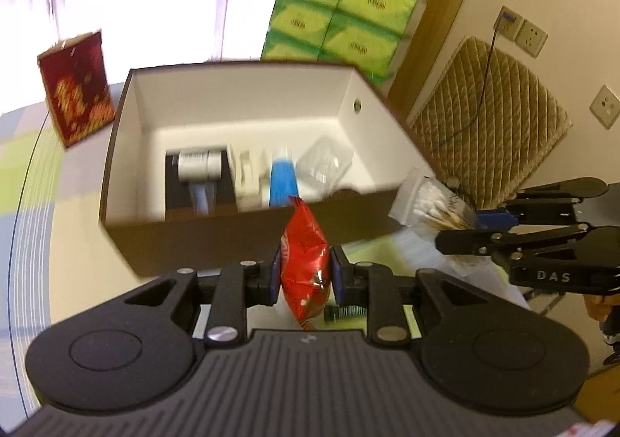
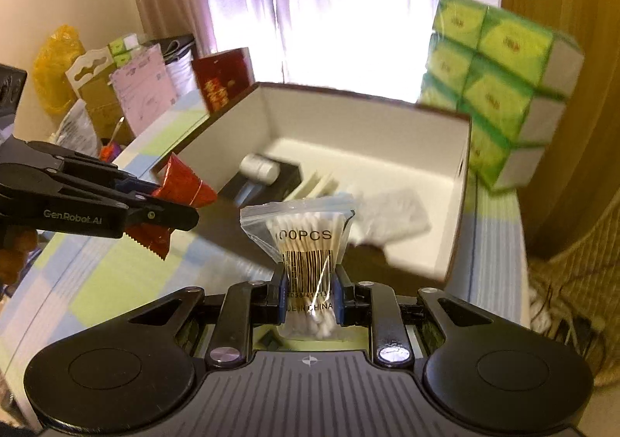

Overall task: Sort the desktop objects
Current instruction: 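Carry the red packet and cotton-swab bag with both tools over the box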

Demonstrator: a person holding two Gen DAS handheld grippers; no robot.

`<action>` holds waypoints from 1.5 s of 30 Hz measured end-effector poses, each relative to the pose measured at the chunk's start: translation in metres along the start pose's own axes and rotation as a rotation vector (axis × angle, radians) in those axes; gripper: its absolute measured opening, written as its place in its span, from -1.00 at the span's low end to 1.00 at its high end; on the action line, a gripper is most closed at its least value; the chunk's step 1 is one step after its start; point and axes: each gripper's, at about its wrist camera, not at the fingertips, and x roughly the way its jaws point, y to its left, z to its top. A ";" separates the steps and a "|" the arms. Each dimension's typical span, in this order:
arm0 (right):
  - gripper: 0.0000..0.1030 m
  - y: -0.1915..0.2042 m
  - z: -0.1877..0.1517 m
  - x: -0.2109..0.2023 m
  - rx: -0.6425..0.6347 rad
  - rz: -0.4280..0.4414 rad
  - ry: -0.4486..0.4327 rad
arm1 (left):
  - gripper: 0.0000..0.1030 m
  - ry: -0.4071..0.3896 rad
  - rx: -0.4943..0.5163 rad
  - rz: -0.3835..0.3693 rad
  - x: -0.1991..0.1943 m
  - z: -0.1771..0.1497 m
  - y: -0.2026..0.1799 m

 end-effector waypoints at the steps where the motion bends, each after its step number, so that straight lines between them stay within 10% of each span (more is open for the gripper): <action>1: -0.63 -0.004 0.007 0.005 -0.003 0.000 0.001 | -0.60 -0.003 0.004 0.001 0.004 0.009 0.001; 19: -0.62 -0.050 0.105 0.131 -0.095 -0.026 0.081 | -0.59 0.050 0.075 0.106 0.116 0.127 0.044; 45: -0.62 -0.087 0.116 0.229 -0.106 0.002 0.246 | -0.38 0.294 0.068 0.231 0.235 0.140 0.113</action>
